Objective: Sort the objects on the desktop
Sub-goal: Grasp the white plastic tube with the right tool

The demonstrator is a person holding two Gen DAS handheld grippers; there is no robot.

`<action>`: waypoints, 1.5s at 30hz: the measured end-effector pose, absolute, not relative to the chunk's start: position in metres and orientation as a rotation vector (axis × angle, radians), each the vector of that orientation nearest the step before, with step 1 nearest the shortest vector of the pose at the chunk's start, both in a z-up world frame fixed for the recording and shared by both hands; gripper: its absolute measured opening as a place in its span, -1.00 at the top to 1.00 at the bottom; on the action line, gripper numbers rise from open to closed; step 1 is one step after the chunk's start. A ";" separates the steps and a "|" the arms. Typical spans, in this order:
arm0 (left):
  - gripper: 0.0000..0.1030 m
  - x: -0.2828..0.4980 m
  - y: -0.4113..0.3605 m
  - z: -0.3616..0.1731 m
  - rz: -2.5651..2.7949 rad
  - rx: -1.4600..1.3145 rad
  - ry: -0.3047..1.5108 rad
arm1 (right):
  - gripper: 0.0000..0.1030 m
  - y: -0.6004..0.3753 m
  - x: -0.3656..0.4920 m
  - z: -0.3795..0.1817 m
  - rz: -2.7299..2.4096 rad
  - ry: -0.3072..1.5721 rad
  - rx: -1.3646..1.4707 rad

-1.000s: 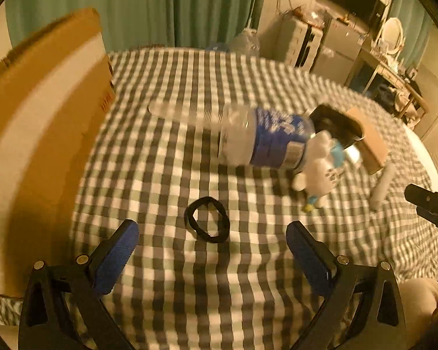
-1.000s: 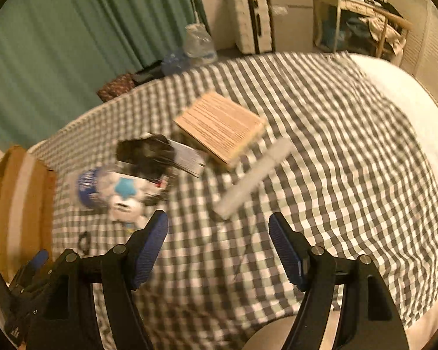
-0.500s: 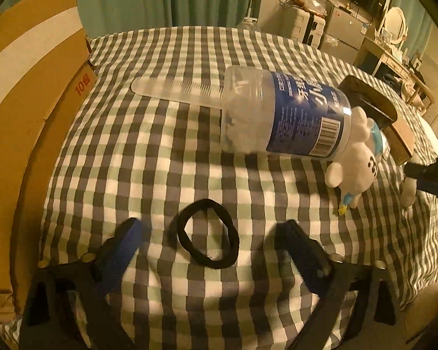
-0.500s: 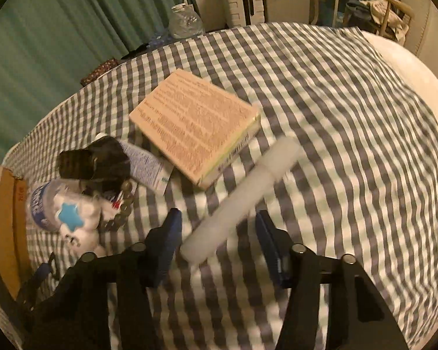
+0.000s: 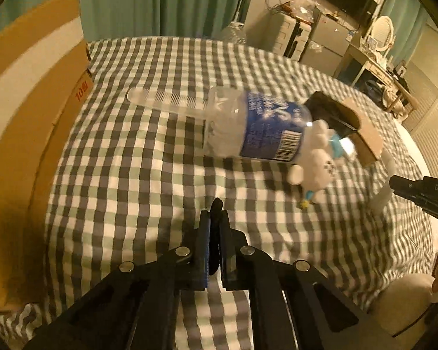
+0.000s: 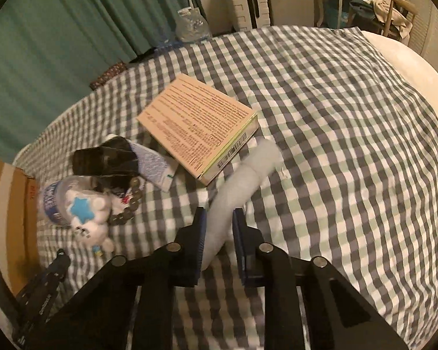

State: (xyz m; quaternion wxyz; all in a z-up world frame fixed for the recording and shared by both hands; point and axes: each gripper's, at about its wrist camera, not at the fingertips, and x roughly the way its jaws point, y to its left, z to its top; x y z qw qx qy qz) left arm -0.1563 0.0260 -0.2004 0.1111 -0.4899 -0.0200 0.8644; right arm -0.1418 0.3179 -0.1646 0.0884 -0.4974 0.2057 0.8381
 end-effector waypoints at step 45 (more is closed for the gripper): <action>0.90 -0.131 0.023 -0.134 2.575 -1.332 -0.096 | 0.75 0.242 -0.138 -0.189 2.477 0.495 -1.738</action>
